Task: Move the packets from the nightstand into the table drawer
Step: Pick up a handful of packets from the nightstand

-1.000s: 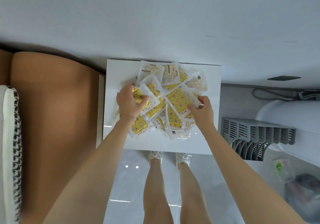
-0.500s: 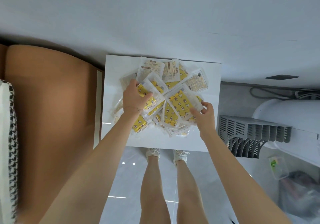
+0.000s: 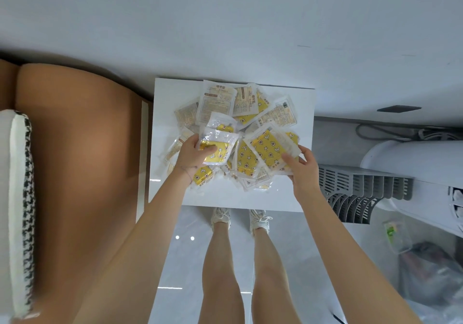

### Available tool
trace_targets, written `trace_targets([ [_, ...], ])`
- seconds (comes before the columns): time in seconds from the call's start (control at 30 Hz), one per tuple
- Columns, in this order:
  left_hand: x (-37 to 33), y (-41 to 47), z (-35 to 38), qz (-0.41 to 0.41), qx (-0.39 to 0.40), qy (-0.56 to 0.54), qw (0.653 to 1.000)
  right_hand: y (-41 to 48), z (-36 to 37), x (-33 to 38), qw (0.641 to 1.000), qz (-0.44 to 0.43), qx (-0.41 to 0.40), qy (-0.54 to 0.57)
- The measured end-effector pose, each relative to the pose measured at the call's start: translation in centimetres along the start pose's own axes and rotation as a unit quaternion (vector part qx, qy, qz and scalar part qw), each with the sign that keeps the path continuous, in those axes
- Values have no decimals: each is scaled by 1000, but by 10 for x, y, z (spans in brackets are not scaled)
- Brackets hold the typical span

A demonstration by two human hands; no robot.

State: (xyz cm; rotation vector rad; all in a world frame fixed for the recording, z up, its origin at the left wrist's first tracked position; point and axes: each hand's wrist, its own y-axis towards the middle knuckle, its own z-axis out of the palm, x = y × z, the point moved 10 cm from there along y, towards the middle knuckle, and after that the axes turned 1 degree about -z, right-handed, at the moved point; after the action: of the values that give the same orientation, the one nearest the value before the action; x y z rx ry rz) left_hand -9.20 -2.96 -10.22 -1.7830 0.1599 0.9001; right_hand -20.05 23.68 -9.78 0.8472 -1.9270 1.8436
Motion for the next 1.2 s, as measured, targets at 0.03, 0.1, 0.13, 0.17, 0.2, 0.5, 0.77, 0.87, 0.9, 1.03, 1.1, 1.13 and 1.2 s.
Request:
trace_targets([
  [0.03, 5, -7, -4, -11, -9, -18, 1000, -4, -1, -1, 1000, 8, 2, 10],
  [0.1, 11, -23, -12, -16, -30, -49, 998, -14, -2, 0, 1000, 15, 15, 16],
  [0.13, 14, -31, -16, -21, -38, -82, 996, -21, -1, 2, 1000, 16, 21, 13],
  [0.17, 17, -41, -19, -30, -46, -121, 991, -27, 0, 4, 999, 16, 27, 8],
  [0.2, 20, -51, -22, -39, -55, -156, 985, -34, 2, 6, 999, 15, 32, 3],
  [0.5, 31, -136, -49, -21, -106, -326, 939, -94, 38, 31, 989, 15, 137, -43],
  [0.77, 63, -234, -83, -12, -182, -462, 868, -164, 85, 52, 949, -11, 261, -179],
  [0.87, 83, -277, -106, 3, -218, -479, 851, -196, 108, 50, 924, -28, 297, -238],
  [0.9, 93, -291, -113, 0, -232, -486, 843, -208, 116, 47, 916, -29, 309, -254],
  [1.03, 138, -346, -140, -14, -291, -515, 806, -258, 150, 23, 878, -40, 358, -317],
  [1.1, 160, -374, -151, -8, -315, -535, 784, -285, 167, 4, 845, -66, 382, -368],
  [1.13, 172, -388, -156, -4, -325, -546, 772, -300, 174, -7, 828, -76, 395, -390],
  [1.2, 198, -417, -164, 1, -339, -565, 752, -329, 187, -33, 807, -81, 415, -412],
])
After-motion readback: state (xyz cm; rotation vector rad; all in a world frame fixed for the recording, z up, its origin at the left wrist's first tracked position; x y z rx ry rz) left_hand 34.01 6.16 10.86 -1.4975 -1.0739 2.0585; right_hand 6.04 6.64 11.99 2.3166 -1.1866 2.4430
